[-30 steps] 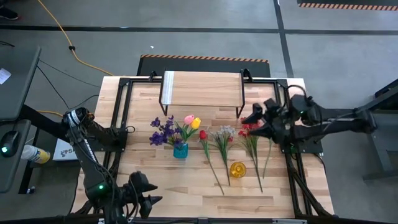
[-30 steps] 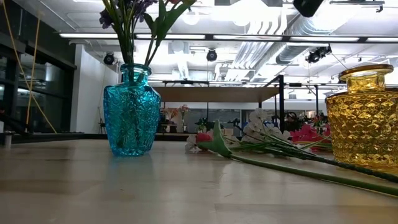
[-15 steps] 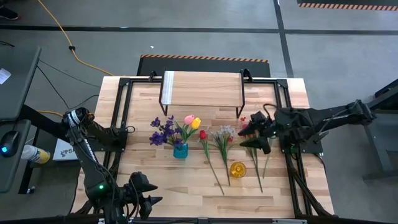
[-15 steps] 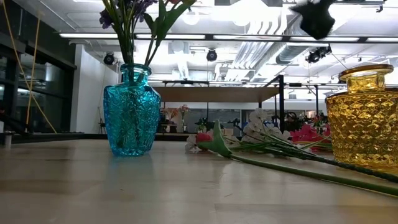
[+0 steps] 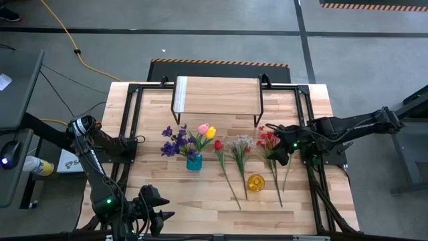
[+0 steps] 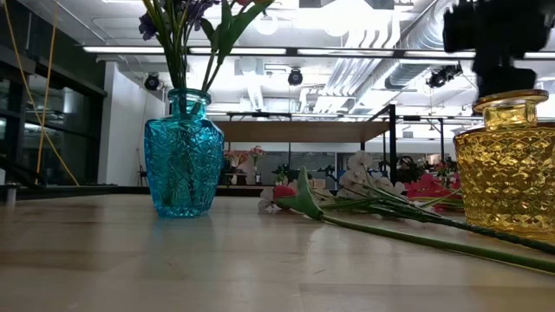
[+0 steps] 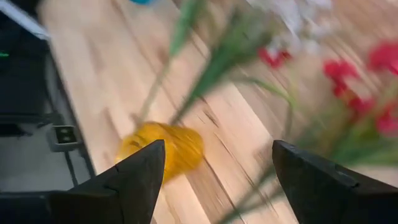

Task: Pick and place flowers into a vace then onto a shelf
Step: Put the red flowers into the blue vase

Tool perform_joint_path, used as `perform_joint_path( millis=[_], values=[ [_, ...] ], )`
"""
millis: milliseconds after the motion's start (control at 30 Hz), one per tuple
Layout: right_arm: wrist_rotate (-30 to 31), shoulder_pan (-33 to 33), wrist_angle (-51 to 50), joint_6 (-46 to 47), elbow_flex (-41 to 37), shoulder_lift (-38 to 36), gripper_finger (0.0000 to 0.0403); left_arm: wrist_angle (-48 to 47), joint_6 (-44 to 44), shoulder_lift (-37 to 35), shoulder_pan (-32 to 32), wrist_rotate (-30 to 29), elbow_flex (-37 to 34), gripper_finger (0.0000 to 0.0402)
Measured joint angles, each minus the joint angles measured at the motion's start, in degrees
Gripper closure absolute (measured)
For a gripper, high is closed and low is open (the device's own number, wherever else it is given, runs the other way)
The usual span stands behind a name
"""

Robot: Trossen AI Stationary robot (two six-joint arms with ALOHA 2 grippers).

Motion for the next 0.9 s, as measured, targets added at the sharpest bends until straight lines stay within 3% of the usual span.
perform_joint_path(
  millis=[300, 900],
  values=[
    [0.1, 0.0, -4.4, 8.2, -1.1, 0.5, 0.0116, 0.0, 0.0, 0.0, 0.0, -0.1, 0.0, 0.0114],
    [1.9, 0.1, 2.0, 18.9, -11.6, 4.5, 0.0116, 0.0, 0.0, 0.0, 0.0, -0.1, 0.0, 0.0114]
  ],
)
